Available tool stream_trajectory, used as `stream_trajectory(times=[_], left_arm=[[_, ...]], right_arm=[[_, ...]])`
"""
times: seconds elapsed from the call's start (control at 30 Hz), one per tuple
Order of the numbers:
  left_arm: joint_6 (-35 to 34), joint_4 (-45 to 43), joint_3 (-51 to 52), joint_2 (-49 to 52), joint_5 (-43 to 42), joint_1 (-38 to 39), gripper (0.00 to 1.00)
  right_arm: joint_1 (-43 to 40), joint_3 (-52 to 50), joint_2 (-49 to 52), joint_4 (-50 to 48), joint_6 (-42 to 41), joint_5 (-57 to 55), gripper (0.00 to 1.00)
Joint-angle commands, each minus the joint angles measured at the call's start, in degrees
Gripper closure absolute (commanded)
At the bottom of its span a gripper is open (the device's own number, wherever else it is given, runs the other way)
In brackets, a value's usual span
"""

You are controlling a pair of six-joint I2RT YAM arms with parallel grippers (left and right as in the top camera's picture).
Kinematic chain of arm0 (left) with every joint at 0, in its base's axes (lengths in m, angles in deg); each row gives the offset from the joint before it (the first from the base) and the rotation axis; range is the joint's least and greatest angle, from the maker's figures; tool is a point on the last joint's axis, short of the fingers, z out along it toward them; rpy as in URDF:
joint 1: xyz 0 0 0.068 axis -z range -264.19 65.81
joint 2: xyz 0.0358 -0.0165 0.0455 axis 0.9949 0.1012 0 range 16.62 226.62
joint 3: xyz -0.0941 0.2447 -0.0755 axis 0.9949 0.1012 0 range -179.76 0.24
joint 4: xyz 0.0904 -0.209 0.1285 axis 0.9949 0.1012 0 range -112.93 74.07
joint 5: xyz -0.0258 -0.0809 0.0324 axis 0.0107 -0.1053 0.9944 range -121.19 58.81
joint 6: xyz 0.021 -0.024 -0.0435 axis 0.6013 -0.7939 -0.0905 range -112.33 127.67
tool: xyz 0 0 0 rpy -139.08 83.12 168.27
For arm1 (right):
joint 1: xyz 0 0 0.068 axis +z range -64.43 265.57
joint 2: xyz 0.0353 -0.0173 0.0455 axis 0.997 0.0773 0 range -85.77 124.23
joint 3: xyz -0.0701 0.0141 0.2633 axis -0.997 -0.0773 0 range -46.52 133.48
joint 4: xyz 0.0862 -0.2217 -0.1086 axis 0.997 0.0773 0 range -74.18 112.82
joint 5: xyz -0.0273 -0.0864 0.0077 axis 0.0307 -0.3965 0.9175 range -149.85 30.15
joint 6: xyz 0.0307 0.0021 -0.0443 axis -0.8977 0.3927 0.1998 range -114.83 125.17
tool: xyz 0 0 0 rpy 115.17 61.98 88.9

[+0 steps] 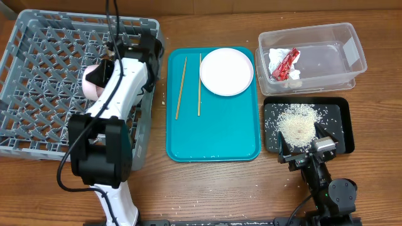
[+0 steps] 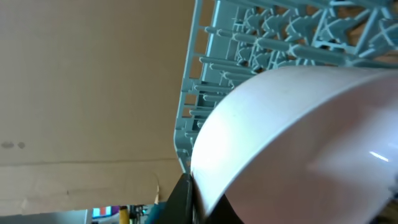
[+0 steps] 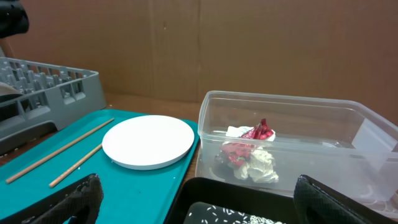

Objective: Sort waste into correct bins and load items into the dishwasher
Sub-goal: 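Carry the pink-rimmed bowl into the rack and set it down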

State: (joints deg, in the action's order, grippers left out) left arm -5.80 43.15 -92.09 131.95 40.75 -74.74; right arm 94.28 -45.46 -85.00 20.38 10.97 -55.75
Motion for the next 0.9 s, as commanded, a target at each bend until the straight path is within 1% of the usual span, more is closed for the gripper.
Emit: stream_trajectory(times=[0.0,0.03,0.1,0.13,0.2,0.23,0.27,0.3,0.37,0.4,0.47,0.57,0.63,0.73,0.8,0.87], left_arm=[[-1.75,2.38,0.15,0.85,-5.35,3.82,0.87],[-4.83,5.53,-0.57,0.42,-6.82,4.5,0.84],[-8.26,9.27,-2.01,-0.42,-9.01,4.94,0.83],[-9.79,11.04,-3.15,-1.11,-11.02,5.18,0.8],[-10.56,13.84,-6.14,-2.89,-16.9,5.57,0.65],[-10.54,14.43,-7.61,-3.78,-19.85,5.66,0.44],[-10.47,14.78,-9.75,-5.14,-24.46,5.7,0.25],[-10.12,14.95,-11.21,-6.14,-27.98,5.7,0.11],[-8.96,14.45,-14.95,-8.66,-38.73,5.68,0.0],[-8.96,13.84,-16.57,-9.68,-44.19,5.68,0.0],[-6.56,11.06,-20.52,-12.48,-64.28,5.7,0.0],[1.75,6.64,-21.2,-14.27,-85.33,5.81,0.0],[1.7,6.21,-21.16,-14.29,-88.24,6.27,0.06],[1.36,6.19,-20.09,-13.42,-85.2,7.65,0.26],[0.55,5.75,-18.95,-12.09,-83.56,9.2,0.29],[0.57,5.22,-18.12,-10.19,-83.43,10.88,0.39]], right_arm=[[0.33,-0.61,-0.61,-0.22,0.04,-0.15,0.0],[0.33,-0.61,-0.61,-0.22,0.04,-0.15,0.0],[0.33,-0.61,-0.61,-0.22,0.04,-0.15,0.0],[0.33,-0.61,-0.61,-0.22,0.04,-0.15,0.0],[0.33,-0.61,-0.61,-0.22,0.04,-0.15,0.0],[0.33,-0.61,-0.61,-0.22,0.04,-0.15,0.0],[0.33,-0.61,-0.61,-0.22,0.04,-0.15,0.0],[0.33,-0.61,-0.61,-0.22,0.04,-0.15,0.0],[0.33,-0.61,-0.61,-0.22,0.04,-0.15,0.0],[0.33,-0.61,-0.61,-0.22,0.04,-0.15,0.0],[0.33,-0.61,-0.61,-0.22,0.04,-0.15,0.0],[0.33,-0.61,-0.61,-0.22,0.04,-0.15,0.0],[0.33,-0.61,-0.61,-0.22,0.04,-0.15,0.0],[0.33,-0.61,-0.61,-0.22,0.04,-0.15,0.0],[0.33,-0.61,-0.61,-0.22,0.04,-0.15,0.0],[0.33,-0.61,-0.61,-0.22,0.04,-0.15,0.0]])
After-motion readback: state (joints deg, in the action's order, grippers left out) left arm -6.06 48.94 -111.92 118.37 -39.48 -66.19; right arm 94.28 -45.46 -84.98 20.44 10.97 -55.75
